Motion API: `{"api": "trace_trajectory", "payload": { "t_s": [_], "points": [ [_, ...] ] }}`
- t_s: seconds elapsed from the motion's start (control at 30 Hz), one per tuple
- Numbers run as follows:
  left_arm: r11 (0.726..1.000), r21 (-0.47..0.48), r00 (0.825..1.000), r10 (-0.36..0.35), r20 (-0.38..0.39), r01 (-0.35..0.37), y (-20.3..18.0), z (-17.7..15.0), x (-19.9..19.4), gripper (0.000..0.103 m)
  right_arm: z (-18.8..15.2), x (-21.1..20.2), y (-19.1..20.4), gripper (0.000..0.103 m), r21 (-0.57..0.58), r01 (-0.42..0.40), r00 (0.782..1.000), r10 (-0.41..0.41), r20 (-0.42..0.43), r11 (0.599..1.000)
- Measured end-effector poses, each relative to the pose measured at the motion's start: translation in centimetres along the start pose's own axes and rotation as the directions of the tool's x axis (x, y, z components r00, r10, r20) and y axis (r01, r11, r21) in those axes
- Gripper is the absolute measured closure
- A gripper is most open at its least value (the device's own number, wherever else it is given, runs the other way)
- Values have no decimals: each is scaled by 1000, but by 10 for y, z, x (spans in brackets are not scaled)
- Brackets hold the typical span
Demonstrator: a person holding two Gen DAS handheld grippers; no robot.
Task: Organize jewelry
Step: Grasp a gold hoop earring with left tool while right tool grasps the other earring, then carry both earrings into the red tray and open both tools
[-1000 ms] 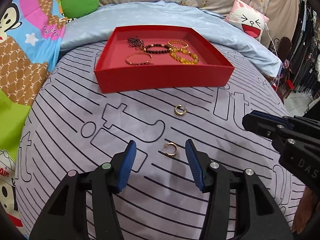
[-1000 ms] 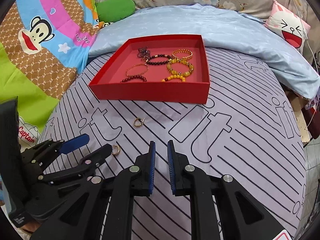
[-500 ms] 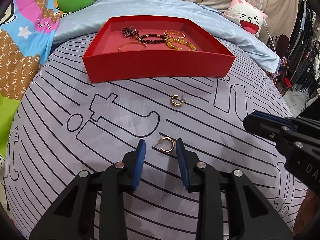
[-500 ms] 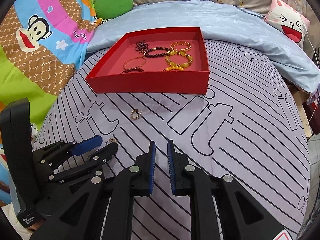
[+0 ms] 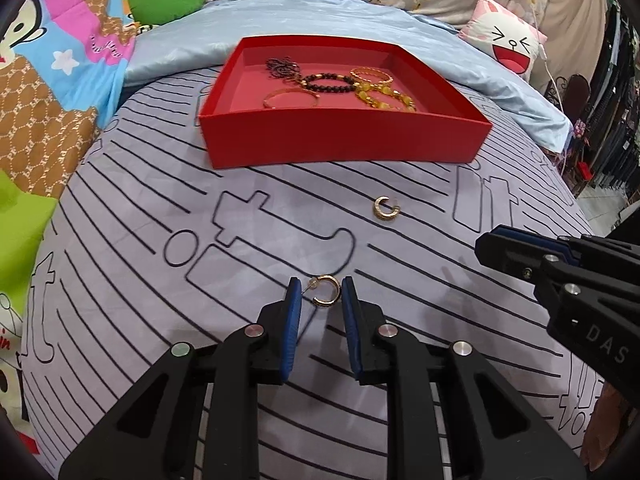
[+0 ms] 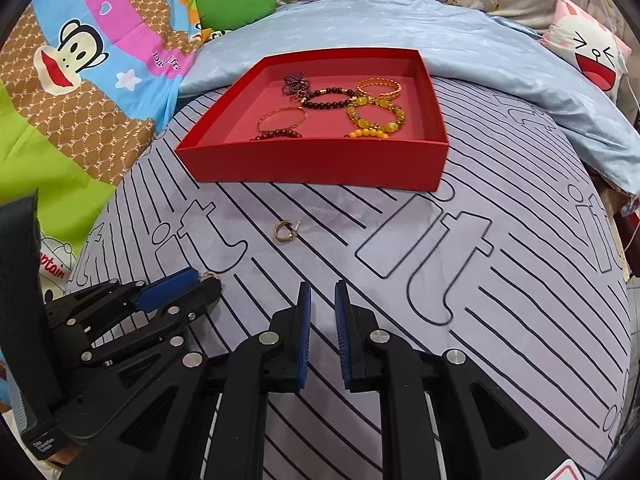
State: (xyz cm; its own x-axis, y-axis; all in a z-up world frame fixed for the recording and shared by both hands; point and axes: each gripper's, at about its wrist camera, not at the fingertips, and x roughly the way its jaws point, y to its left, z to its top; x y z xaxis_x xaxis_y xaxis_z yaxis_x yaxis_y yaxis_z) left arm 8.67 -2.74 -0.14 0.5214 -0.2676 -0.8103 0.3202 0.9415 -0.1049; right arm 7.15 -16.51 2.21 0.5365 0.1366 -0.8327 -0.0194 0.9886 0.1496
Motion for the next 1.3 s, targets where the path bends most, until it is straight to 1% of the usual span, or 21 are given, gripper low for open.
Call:
{"api": "trace_trajectory", "payload": {
  "t_s": [0.13,0.17,0.2,0.27,0.4,0.63,0.83,0.93,1.0,1.13,1.3],
  "points": [
    [999,-20,1000,28,7,-28,12,2,-5,83,7,12,9,89,-21,-14,1000,14,-3,1000],
    [999,-27,999,31,8,-31,15,2,-6,83,9,15,11,88,-26,-14,1000,14,-3,1000],
    [999,-30,999,35,8,-35,17,3,-7,83,12,18,13,81,-30,-16,1000,16,-2,999],
    [999,-36,999,40,9,-40,20,3,-8,83,15,22,15,72,-33,-15,1000,15,5,999],
    [998,-44,999,45,5,-45,25,4,-7,83,23,34,18,70,-39,-7,1000,7,-3,999],
    [998,-49,999,41,-10,-41,28,4,-1,83,29,48,22,70,-52,-5,1000,4,-18,999],
    [998,-53,999,39,-15,-40,30,6,0,83,30,56,27,70,-75,15,1000,-17,-17,997],
    [997,-59,999,40,-17,-41,31,7,1,83,30,57,31,75,-100,36,999,-37,-8,994],
    [997,-61,999,42,-19,-43,32,7,2,83,30,58,34,84,-120,54,998,-55,0,991],
    [997,-61,999,42,-20,-44,32,7,2,83,29,58,37,86,-140,72,997,-71,10,988],
    [997,-62,999,41,-16,-42,30,6,-1,83,27,50,38,86,-138,66,998,-64,20,988]
  ]
}}
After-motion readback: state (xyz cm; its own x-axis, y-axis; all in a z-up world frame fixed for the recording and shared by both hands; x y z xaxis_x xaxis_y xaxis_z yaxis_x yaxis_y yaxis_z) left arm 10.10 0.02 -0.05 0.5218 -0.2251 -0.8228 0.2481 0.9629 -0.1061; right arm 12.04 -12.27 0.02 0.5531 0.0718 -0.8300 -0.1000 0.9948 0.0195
